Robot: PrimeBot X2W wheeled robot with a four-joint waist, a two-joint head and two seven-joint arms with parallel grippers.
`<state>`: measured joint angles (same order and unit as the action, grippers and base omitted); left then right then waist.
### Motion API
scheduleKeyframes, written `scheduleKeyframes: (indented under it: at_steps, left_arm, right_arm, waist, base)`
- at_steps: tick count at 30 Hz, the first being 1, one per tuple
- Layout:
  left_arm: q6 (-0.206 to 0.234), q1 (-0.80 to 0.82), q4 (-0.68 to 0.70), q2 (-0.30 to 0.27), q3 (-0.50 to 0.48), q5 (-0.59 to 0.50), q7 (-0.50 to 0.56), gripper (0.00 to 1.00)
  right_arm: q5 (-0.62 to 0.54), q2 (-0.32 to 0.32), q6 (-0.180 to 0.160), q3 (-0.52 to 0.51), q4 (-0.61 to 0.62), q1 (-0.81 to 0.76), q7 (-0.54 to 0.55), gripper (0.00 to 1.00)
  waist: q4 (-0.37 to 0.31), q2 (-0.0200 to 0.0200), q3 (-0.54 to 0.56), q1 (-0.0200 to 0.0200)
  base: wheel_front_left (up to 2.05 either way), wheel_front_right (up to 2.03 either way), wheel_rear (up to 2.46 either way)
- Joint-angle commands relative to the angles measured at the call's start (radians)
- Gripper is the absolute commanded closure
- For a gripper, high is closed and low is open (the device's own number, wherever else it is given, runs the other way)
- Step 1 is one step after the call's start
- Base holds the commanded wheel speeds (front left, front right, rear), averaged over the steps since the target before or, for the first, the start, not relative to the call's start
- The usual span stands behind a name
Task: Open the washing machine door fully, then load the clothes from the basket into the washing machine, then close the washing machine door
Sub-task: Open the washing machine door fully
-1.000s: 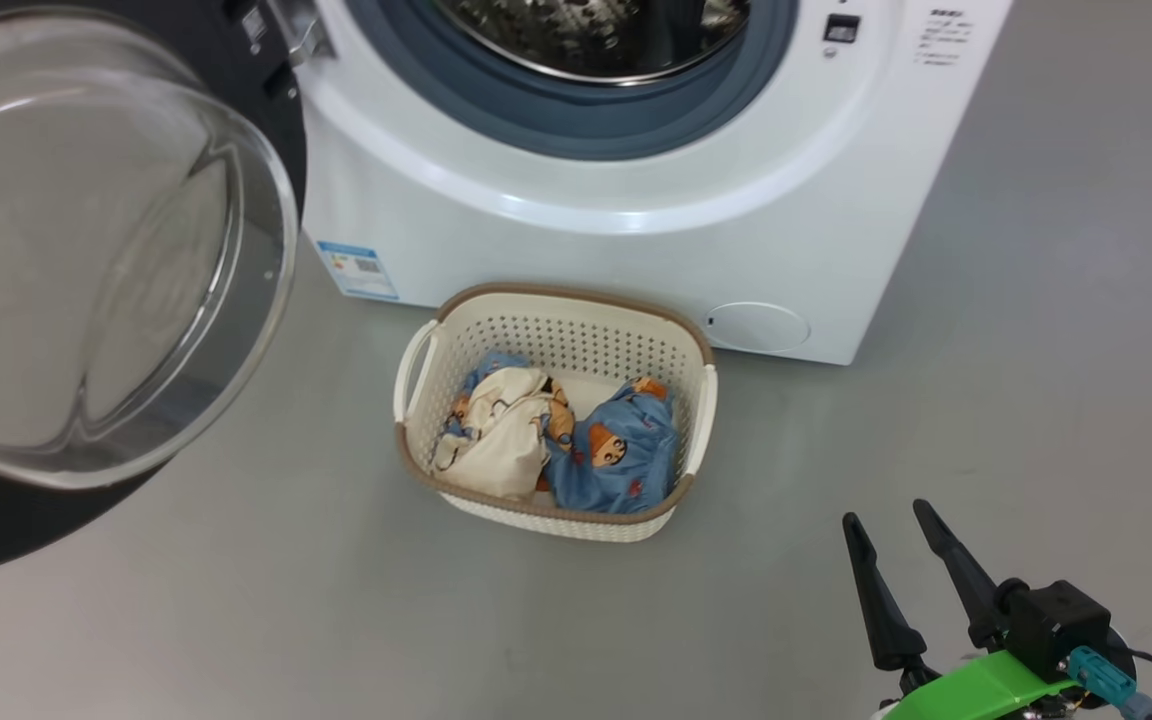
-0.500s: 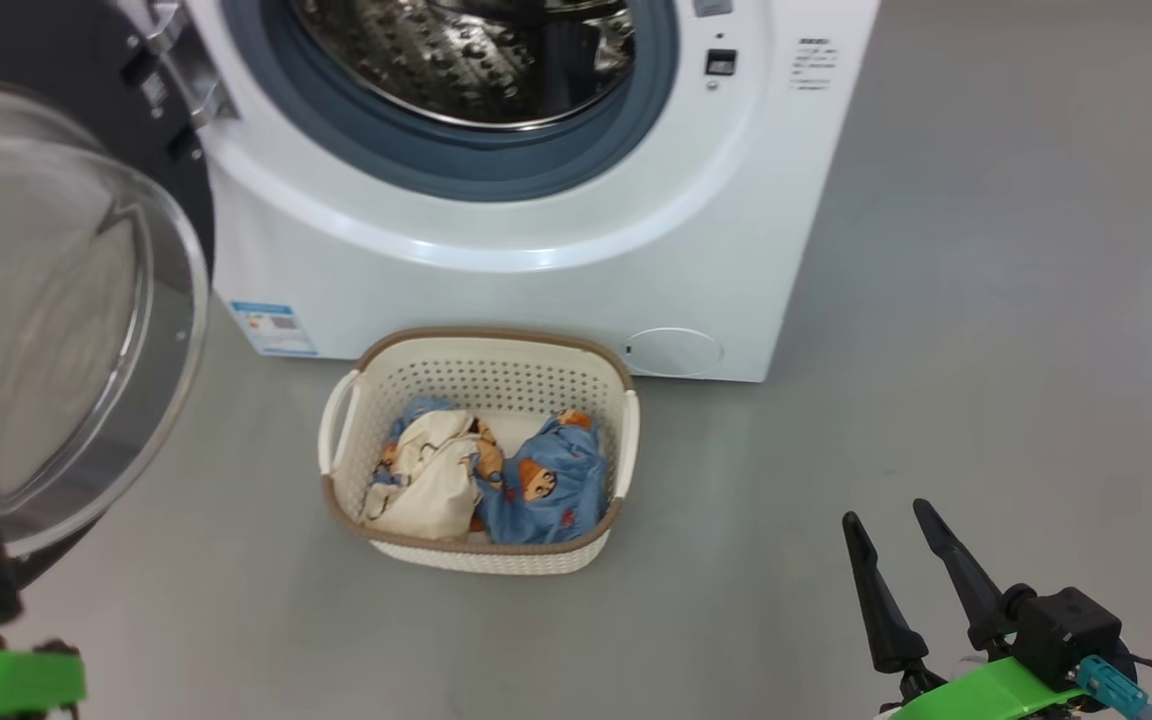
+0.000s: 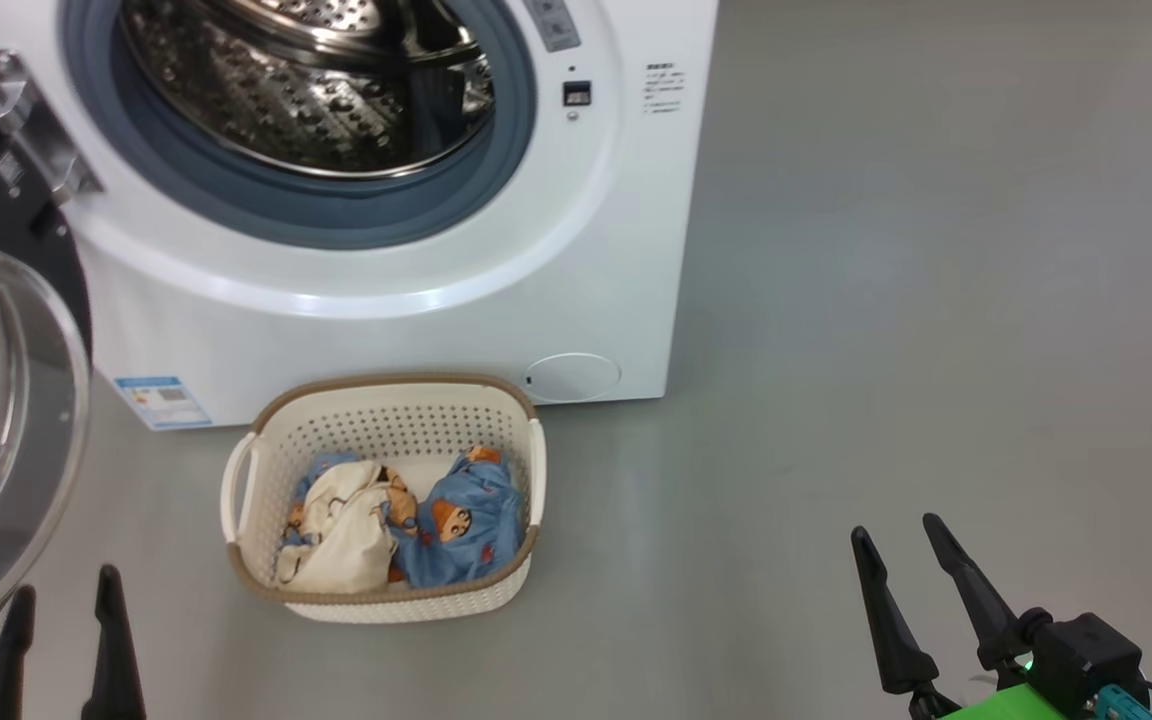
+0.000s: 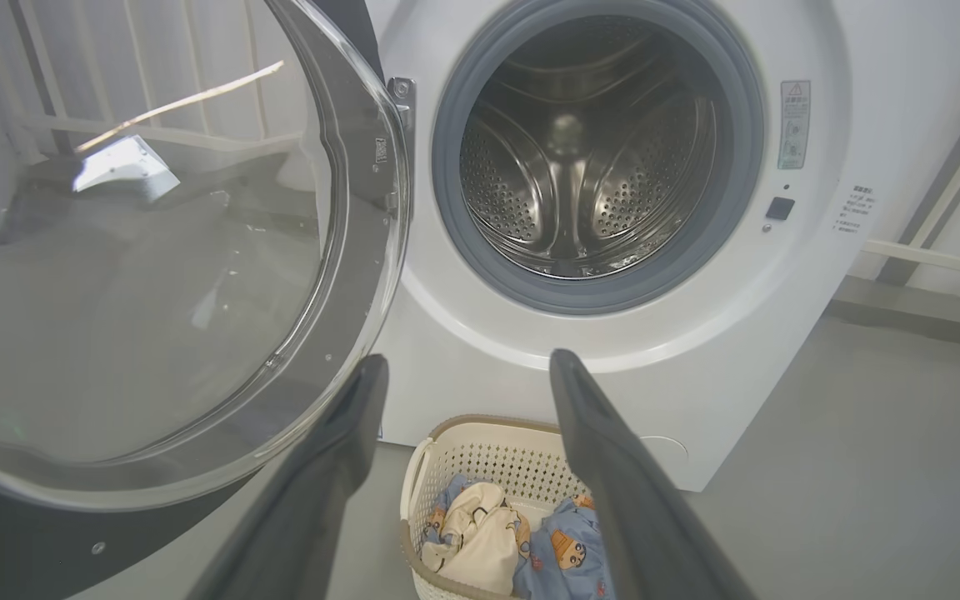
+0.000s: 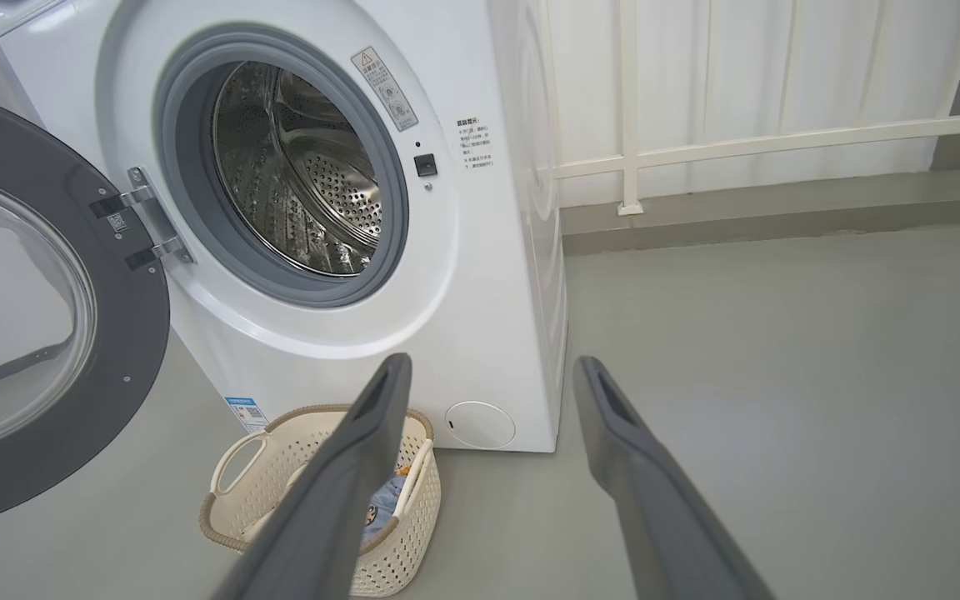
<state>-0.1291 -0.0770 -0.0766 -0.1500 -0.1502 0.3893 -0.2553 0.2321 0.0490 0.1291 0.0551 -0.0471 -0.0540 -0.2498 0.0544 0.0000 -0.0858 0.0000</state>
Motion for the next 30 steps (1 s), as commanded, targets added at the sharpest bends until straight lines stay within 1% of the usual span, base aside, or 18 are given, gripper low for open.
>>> scheduleKeyframes:
  at_steps: [1, 7, 12, 21, 30]
  left_arm:
    - [-0.002, 0.006, 0.014, -0.022, -0.029, -0.016, -0.006, 0.00]
    - [0.008, -0.025, 0.001, -0.028, -0.026, -0.076, -0.006, 0.00]
    - [0.008, -0.043, -0.003, -0.023, -0.016, -0.119, -0.006, 0.00]
    - [0.006, -0.080, -0.001, -0.005, -0.019, -0.146, -0.006, 0.00]
    - [0.005, -0.089, 0.006, 0.008, -0.021, -0.159, -0.006, 0.00]
  right_arm:
    - [-0.001, 0.001, 0.002, 0.027, 0.036, -0.003, -0.012, 0.00]
    - [-0.008, 0.001, 0.002, 0.024, 0.064, -0.027, -0.012, 0.00]
    - [-0.015, 0.001, 0.002, 0.015, 0.075, -0.048, -0.012, 0.00]
    - [-0.030, 0.001, 0.002, -0.005, 0.085, -0.083, -0.012, 0.00]
    - [-0.034, 0.001, 0.002, -0.012, 0.085, -0.087, -0.012, 0.00]
  waist:
    - [-0.033, 0.0000, 0.019, 0.0000]
    - [-0.059, 0.0000, 0.034, 0.0000]
    - [-0.063, 0.0000, 0.054, 0.0000]
    - [-0.049, 0.0000, 0.085, 0.0000]
    - [-0.028, 0.0000, 0.091, 0.0000]
  base:
    - [0.00, 0.00, 0.00]
    - [0.00, 0.00, 0.00]
    - [0.00, 0.00, 0.00]
    - [0.00, 0.00, 0.00]
    - [0.00, 0.00, 0.00]
